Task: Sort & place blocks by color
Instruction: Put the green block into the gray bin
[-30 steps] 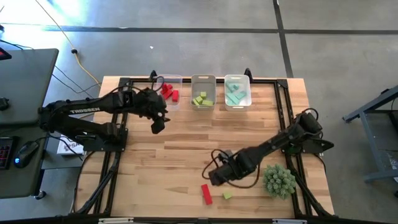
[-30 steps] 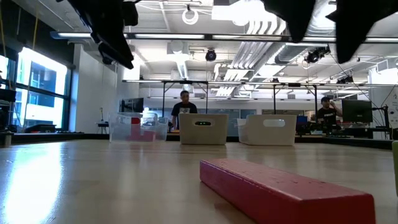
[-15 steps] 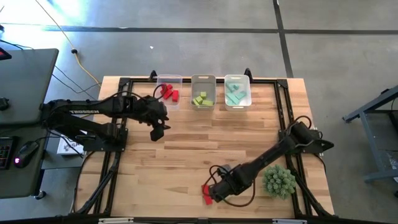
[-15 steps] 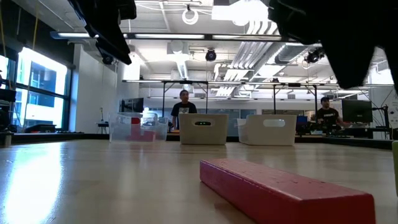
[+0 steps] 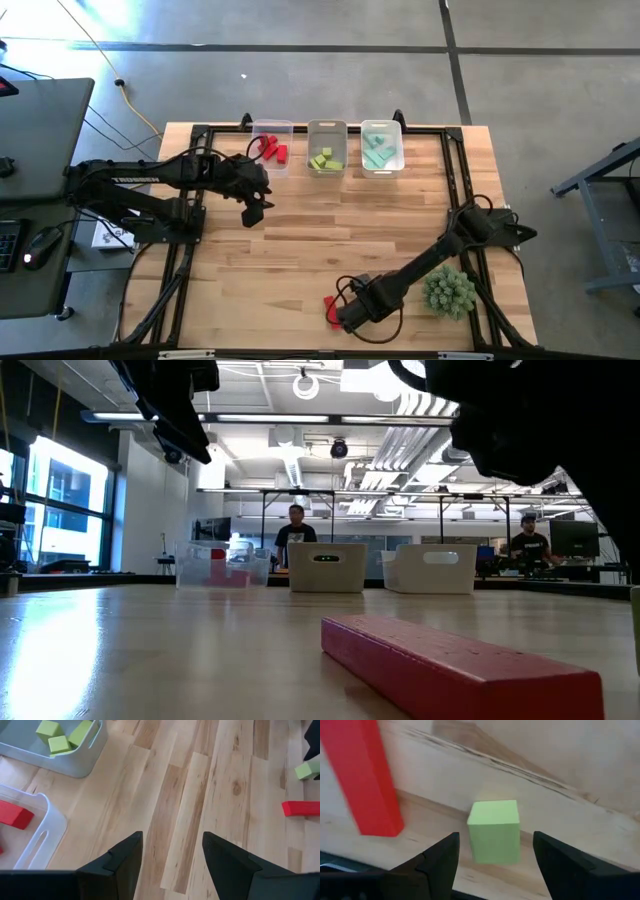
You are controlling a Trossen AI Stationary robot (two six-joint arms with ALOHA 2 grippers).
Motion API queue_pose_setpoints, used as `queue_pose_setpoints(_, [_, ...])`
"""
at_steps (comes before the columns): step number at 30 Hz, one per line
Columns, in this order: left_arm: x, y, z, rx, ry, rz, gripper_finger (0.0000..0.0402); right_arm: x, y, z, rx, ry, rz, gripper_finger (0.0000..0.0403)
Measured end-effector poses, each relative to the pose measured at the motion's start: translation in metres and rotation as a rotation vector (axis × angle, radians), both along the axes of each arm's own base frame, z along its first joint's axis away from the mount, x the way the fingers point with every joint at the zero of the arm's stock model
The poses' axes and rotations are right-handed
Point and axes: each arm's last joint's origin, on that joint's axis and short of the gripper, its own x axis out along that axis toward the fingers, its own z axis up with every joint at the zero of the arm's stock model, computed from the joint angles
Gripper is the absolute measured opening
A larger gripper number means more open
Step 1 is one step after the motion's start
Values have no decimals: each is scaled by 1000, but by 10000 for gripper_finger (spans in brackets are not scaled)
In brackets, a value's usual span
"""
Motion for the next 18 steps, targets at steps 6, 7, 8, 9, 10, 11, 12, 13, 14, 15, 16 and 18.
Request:
queue_pose_setpoints(6, [0,0,0,0,0,0,196,0,-2,-3,-37,6,-18,177])
queue_pose_setpoints(7, [0,0,0,0,-1,0,196,-1,-2,-3,-40,10,-18,160])
queue_pose_setpoints(8, [0,0,0,0,-1,0,196,-1,-2,-3,-41,12,-18,142])
queue_pose_setpoints(9, [0,0,0,0,-1,0,196,-1,-3,-3,-39,13,-18,126])
queue_pose_setpoints(10, [0,0,0,0,-1,0,196,-1,-3,-2,-39,12,-17,110])
queue_pose_setpoints(11, [0,0,0,0,-1,0,196,0,-3,-2,-39,11,-14,101])
queue_pose_setpoints(12, [0,0,0,1,-1,0,196,0,-3,-2,-38,9,-4,101])
queue_pose_setpoints(13, [0,0,0,1,-1,-1,196,0,-3,-2,-33,10,7,101])
queue_pose_setpoints(14, [0,0,0,1,-1,-1,196,0,-3,-2,-31,10,11,101])
queue_pose_setpoints(15, [0,0,0,1,-1,-1,196,0,-4,-2,-27,12,13,101])
queue_pose_setpoints(16, [0,0,0,1,-1,-1,196,1,-5,-2,-23,11,15,101])
queue_pose_setpoints(18, [0,0,0,2,-1,-2,196,4,-7,0,-20,-3,23,101])
